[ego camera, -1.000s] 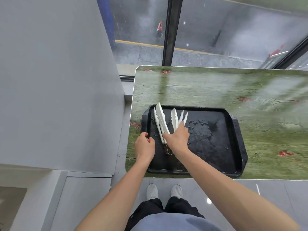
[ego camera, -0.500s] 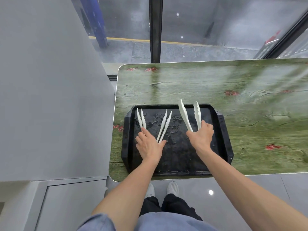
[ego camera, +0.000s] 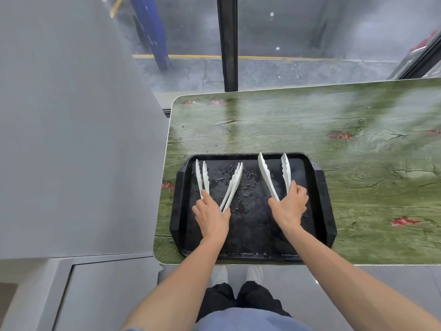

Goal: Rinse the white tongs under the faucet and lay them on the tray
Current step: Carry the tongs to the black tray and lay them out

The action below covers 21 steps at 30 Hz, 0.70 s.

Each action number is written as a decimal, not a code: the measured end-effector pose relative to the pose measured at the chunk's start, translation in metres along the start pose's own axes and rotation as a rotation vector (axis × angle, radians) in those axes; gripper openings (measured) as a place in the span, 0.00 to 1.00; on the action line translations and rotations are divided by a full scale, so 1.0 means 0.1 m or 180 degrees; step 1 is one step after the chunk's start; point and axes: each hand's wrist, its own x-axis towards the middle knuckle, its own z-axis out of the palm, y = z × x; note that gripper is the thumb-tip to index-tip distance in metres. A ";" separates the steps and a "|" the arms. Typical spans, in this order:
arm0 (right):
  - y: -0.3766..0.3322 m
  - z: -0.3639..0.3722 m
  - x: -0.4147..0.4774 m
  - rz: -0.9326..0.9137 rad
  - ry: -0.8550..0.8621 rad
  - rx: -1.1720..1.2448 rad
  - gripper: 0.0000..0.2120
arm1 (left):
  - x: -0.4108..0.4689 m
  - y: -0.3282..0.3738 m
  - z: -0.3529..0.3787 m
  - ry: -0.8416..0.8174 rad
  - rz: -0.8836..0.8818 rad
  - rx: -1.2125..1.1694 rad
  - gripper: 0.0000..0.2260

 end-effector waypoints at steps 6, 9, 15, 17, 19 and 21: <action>0.06 0.01 -0.02 -0.0083 0.0010 -0.0030 0.38 | -0.10 0.01 -0.10 0.0238 0.0091 -0.0698 0.35; 0.11 -0.01 -0.03 -0.0067 0.0032 -0.0013 0.38 | -0.19 0.08 -0.13 0.0493 0.0130 -0.0997 0.33; 0.27 -0.05 -0.04 -0.0005 0.0148 -0.0058 0.37 | -0.43 0.35 0.12 0.0423 0.0589 -0.0987 0.29; 0.32 -0.07 -0.03 0.0015 0.0191 -0.0073 0.37 | -0.48 0.39 0.25 0.0289 0.0618 -0.0992 0.27; 0.39 -0.07 -0.02 0.0026 0.0218 -0.0125 0.36 | -0.52 0.40 0.38 0.0166 0.0588 -0.0967 0.26; 0.45 -0.06 -0.02 0.0051 0.0232 -0.0174 0.36 | -0.54 0.39 0.49 0.0063 0.0525 -0.0930 0.26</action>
